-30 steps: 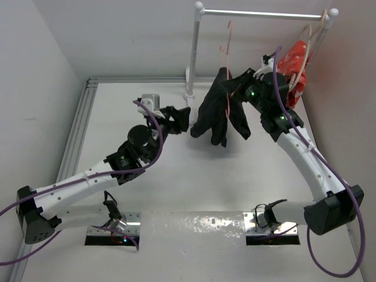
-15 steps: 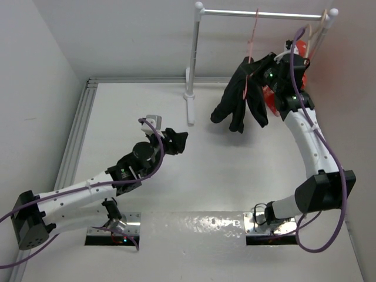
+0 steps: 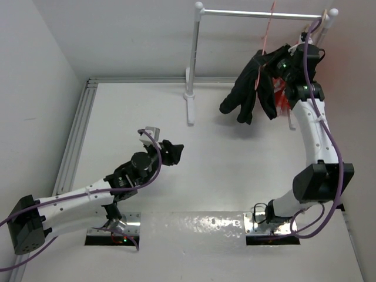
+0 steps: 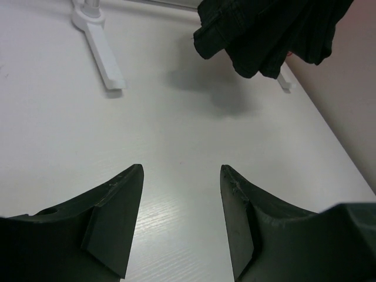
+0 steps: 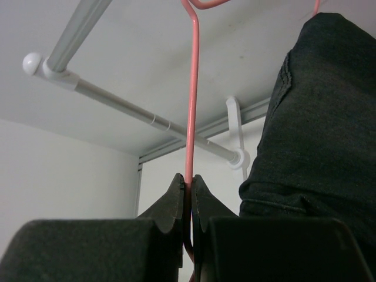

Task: Place the trousers on the hanger
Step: Place the hanger at the clothesline.

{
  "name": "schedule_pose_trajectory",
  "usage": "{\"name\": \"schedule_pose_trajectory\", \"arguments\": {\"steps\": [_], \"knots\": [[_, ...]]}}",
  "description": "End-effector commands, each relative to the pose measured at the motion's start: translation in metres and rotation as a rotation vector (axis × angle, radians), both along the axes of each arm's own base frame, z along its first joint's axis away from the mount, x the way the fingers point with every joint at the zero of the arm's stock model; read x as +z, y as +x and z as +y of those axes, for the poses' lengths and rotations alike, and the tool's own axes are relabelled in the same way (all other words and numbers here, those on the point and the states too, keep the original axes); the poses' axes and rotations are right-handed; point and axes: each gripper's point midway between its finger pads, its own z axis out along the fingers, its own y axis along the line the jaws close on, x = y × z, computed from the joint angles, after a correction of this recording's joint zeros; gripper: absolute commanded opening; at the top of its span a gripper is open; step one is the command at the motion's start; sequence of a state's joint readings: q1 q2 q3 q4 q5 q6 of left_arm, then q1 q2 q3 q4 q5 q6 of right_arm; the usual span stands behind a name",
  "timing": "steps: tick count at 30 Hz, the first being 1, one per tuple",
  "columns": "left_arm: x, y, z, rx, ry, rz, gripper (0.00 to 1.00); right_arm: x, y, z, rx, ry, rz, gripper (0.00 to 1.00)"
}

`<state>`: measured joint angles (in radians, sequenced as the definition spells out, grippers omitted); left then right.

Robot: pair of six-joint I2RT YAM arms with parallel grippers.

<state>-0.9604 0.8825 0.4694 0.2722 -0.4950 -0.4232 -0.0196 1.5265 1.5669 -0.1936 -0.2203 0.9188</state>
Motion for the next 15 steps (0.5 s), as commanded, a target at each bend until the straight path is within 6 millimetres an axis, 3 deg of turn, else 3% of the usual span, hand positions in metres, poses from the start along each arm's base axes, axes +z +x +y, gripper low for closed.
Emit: {"name": "schedule_pose_trajectory", "arguments": {"steps": [1, 4, 8, 13, 14, 15], "knots": [[0.02, 0.001, -0.002, -0.009, -0.064, -0.048, 0.52, 0.061, 0.009, -0.01, -0.002, -0.01, -0.193, 0.0], [0.02, -0.001, -0.009, -0.044, -0.066, -0.049, 0.52, 0.052, 0.02, -0.015, -0.005, -0.013, -0.174, 0.0], [0.021, -0.002, -0.007, -0.041, -0.071, -0.05, 0.52, 0.024, 0.027, -0.019, -0.006, -0.012, -0.115, 0.0], [0.018, -0.001, -0.008, -0.038, -0.059, -0.041, 0.52, -0.007, 0.024, -0.018, -0.005, -0.004, -0.079, 0.0], [0.018, -0.001, -0.008, -0.041, -0.061, -0.042, 0.52, -0.021, 0.017, -0.017, -0.003, 0.004, -0.062, 0.0], [0.018, -0.001, -0.008, -0.041, -0.061, -0.044, 0.52, -0.021, 0.014, -0.018, -0.011, 0.013, -0.074, 0.05]]}}
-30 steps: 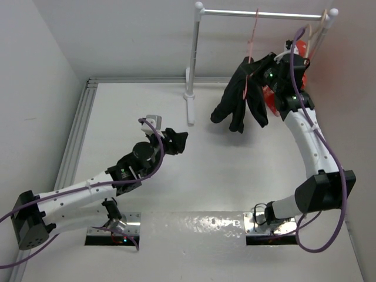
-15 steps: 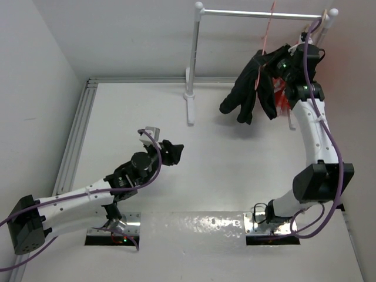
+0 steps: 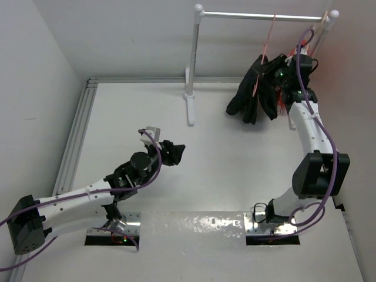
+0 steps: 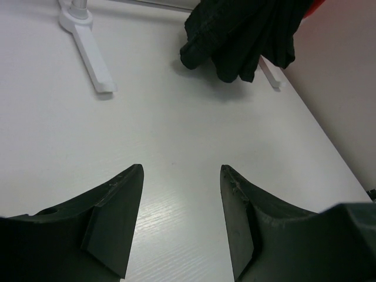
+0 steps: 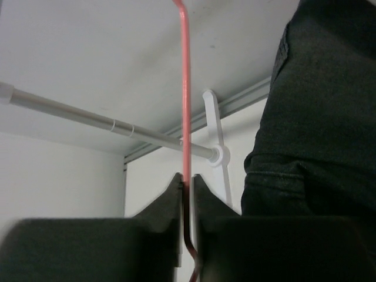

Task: Place the trousers on the hanger
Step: Place the hanger at the clothesline, then reset both arms

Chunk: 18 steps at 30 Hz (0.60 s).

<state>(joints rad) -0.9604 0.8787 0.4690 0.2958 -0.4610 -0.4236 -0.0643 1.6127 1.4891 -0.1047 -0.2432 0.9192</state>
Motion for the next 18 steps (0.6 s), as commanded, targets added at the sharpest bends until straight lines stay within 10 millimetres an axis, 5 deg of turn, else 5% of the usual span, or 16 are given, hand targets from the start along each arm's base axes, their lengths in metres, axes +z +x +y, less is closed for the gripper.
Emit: {"name": "schedule_pose_trajectory", "arguments": {"steps": [1, 3, 4, 7, 9, 12, 14, 15, 16, 18], "knots": [[0.012, 0.002, -0.002, -0.004, -0.034, -0.032, 0.53, 0.037, -0.015, 0.0, 0.005, 0.004, -0.167, 0.24], [0.008, 0.004, -0.003, 0.003, -0.015, -0.017, 0.53, 0.036, -0.024, -0.001, -0.01, -0.004, -0.177, 0.47], [0.006, 0.005, -0.003, 0.009, -0.005, -0.009, 0.54, 0.037, -0.027, -0.002, -0.014, -0.009, -0.182, 0.69], [0.003, 0.011, -0.003, 0.031, 0.039, 0.006, 0.55, 0.048, -0.042, -0.009, -0.047, -0.056, -0.197, 0.99], [0.0, 0.013, -0.003, 0.043, 0.056, 0.015, 0.55, 0.064, -0.059, -0.017, -0.09, -0.105, -0.225, 0.99], [0.002, 0.012, -0.004, 0.038, 0.033, 0.009, 0.56, 0.057, -0.085, -0.023, -0.121, -0.151, -0.201, 0.99], [0.007, 0.012, -0.005, 0.036, 0.003, 0.001, 0.56, 0.07, -0.125, -0.025, -0.151, -0.163, -0.259, 0.99], [0.007, 0.012, -0.005, 0.038, 0.0, 0.001, 0.56, 0.054, -0.124, -0.025, -0.15, -0.16, -0.229, 0.99], [0.01, 0.011, -0.006, 0.032, -0.009, 0.0, 0.56, 0.065, -0.146, -0.02, -0.132, -0.156, -0.277, 0.99], [0.02, 0.01, -0.005, 0.033, -0.045, -0.009, 0.56, 0.038, -0.165, -0.014, -0.109, -0.142, -0.253, 0.99]]}}
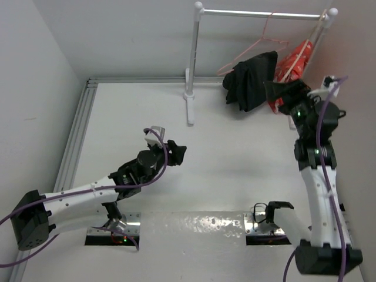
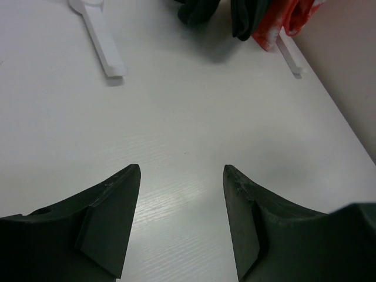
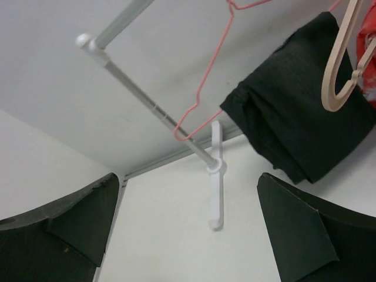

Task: Place the trousers on the hanger
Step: Reset both arms

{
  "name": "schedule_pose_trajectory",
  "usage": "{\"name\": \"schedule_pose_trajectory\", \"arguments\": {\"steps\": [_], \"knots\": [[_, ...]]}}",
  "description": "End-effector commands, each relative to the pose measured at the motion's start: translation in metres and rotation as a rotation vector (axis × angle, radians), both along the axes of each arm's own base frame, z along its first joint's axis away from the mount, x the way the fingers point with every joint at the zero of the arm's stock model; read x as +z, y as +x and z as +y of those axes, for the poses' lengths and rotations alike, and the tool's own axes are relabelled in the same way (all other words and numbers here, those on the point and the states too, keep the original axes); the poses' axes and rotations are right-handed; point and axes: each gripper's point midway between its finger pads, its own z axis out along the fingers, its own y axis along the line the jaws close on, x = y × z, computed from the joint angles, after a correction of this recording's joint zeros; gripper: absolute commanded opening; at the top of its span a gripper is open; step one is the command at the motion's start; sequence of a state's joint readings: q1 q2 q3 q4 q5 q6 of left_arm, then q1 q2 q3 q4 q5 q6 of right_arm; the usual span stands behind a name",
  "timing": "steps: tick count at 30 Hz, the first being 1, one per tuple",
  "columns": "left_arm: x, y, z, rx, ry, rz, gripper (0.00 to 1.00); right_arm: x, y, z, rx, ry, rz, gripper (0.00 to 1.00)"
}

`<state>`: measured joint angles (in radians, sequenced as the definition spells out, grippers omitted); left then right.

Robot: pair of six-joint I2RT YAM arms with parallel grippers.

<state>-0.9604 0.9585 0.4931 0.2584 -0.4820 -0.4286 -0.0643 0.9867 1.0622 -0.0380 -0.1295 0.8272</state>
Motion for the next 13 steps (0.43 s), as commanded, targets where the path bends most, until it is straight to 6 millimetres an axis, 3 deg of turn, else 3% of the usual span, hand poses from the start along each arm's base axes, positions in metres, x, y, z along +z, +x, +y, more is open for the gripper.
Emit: {"name": "schedule_pose_trajectory", "arguments": {"steps": [1, 4, 7, 10, 12, 13], "knots": [[0.046, 0.002, -0.002, 0.008, -0.134, -0.067, 0.56, -0.038, -0.04, 0.004, 0.019, -0.018, 0.016, 0.99], [0.063, -0.002, 0.01, 0.033, -0.18, -0.085, 0.56, -0.073, -0.075, 0.011, 0.041, -0.014, 0.043, 0.99], [0.086, -0.014, 0.024, 0.023, -0.281, -0.138, 0.56, -0.112, -0.099, 0.014, 0.045, 0.018, 0.08, 0.99], [0.087, -0.019, 0.03, 0.016, -0.284, -0.143, 0.56, -0.14, -0.108, 0.02, 0.075, 0.027, 0.125, 0.99], [0.082, -0.019, 0.03, 0.023, -0.276, -0.131, 0.56, -0.146, -0.11, 0.023, 0.099, 0.018, 0.147, 0.99], [0.08, -0.018, 0.028, 0.021, -0.276, -0.118, 0.59, -0.14, -0.11, 0.024, 0.104, 0.008, 0.141, 0.99]]}}
